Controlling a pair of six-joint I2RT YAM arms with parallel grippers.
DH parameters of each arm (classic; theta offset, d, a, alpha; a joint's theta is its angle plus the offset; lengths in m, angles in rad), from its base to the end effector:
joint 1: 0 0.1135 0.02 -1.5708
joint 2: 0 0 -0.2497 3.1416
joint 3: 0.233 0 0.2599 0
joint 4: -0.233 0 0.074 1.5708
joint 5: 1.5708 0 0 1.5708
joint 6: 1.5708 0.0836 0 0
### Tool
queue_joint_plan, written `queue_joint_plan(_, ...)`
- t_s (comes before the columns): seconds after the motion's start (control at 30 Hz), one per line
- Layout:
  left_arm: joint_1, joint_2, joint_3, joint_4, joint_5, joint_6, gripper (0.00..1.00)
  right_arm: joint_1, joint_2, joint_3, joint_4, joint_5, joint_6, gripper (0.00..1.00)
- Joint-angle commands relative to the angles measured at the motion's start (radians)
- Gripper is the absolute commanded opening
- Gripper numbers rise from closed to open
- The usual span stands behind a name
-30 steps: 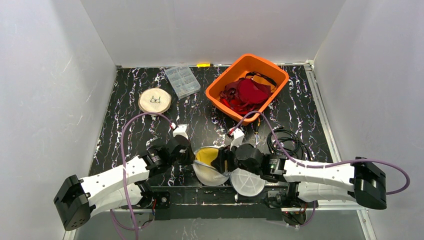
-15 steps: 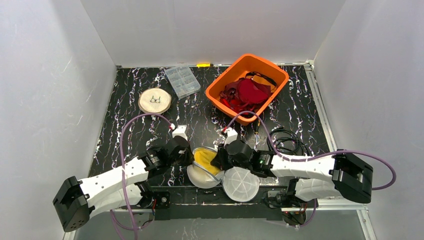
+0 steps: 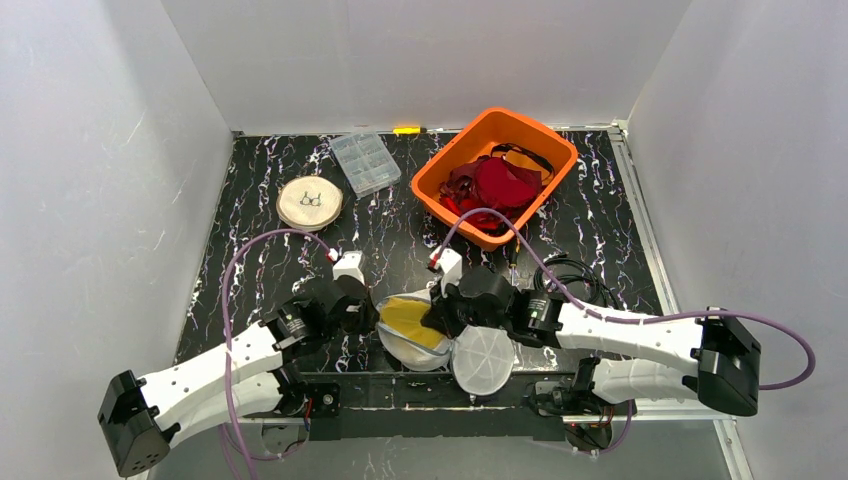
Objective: Unzip the laundry bag and remove the bra
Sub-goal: Pick up the bra from the laundry bag.
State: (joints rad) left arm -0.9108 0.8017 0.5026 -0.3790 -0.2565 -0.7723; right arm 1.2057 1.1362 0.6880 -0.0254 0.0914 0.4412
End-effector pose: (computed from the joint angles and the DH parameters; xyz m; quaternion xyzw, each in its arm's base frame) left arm 0.1555 -0.1658 0.1786 0.0068 0.8963 -0.2424 0.3713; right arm 0.1174 0.2856 0.2128 -0.2958 0.7997 0.3556 0.3827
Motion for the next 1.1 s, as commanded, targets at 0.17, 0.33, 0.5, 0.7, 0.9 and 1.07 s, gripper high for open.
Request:
queue_joint_plan(0.17, 0.004, 0.021, 0.093, -0.076, -0.076, 0.025, 0.0, 0.003, -0.049, 0.101, 0.005, -0.297, -0.218, 0.01)
queue_joint_plan(0.33, 0.004, 0.029, 0.082, -0.047, -0.064, 0.024, 0.0, 0.002, -0.136, 0.083, 0.134, -0.152, -0.118, 0.01)
queue_joint_plan(0.5, 0.003, 0.008, 0.066, -0.022, -0.055, 0.018, 0.0, 0.002, -0.245, -0.008, 0.286, 0.094, 0.011, 0.01)
queue_joint_plan(0.7, 0.005, 0.006, 0.057, -0.009, -0.055, 0.016, 0.0, 0.003, -0.314, -0.085, 0.374, 0.232, 0.104, 0.01)
queue_joint_plan(0.9, 0.004, 0.032, 0.003, 0.048, -0.041, -0.011, 0.0, -0.002, -0.414, -0.21, 0.527, 0.33, 0.233, 0.01)
queue_joint_plan(1.07, 0.004, 0.066, -0.016, 0.062, -0.041, -0.024, 0.0, -0.014, -0.385, -0.116, 0.471, 0.243, 0.235, 0.01)
